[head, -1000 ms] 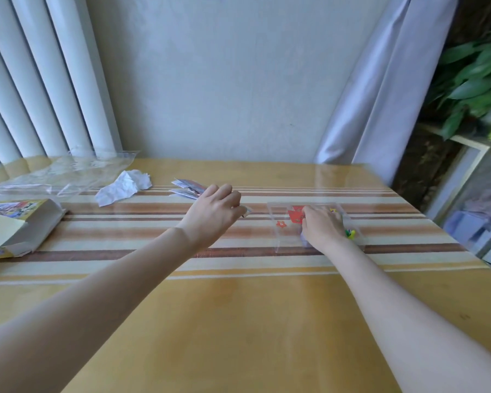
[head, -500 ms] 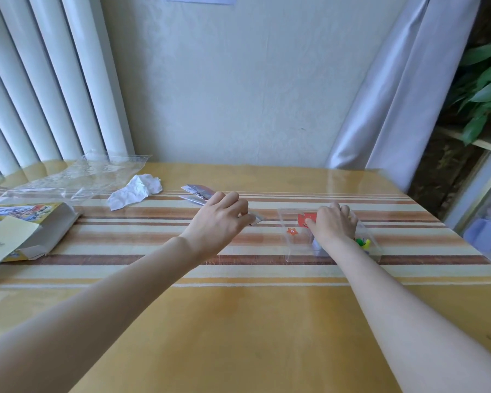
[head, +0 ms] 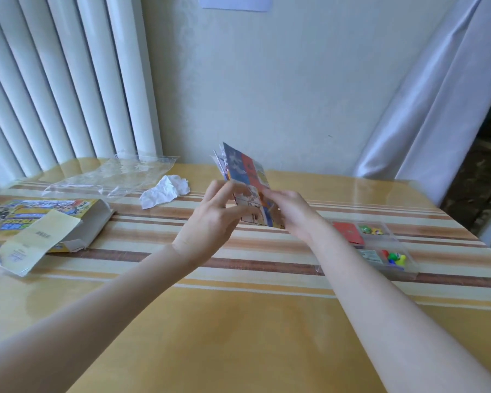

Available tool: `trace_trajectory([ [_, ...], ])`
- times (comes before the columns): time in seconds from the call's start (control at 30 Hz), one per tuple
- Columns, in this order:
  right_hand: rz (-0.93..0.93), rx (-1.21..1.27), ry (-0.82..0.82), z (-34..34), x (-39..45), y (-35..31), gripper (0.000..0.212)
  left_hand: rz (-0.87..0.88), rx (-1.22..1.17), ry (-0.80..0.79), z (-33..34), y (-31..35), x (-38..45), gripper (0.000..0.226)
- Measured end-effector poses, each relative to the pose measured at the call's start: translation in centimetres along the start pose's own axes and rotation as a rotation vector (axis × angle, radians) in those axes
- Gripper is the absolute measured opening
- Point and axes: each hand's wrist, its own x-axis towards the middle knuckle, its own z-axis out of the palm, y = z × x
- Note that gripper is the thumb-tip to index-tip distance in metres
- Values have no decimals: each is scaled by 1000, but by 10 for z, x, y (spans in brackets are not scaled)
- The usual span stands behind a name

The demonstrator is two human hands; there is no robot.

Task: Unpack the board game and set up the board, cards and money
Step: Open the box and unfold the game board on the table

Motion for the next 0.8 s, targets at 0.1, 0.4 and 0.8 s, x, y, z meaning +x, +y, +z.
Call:
trace_trajectory([
  [0.1, -7, 63, -43, 15, -1, 7, 32, -479, -97, -77, -6, -16, -10, 58],
  [0.4, -339, 180, 301, 48, -12, -22, 13, -1188, -996, -69, -41, -43, -20, 74],
  [0.8, -585, -37, 370, 60, -19, -103, 36, -858, -815, 20, -86, -52, 49, 23],
])
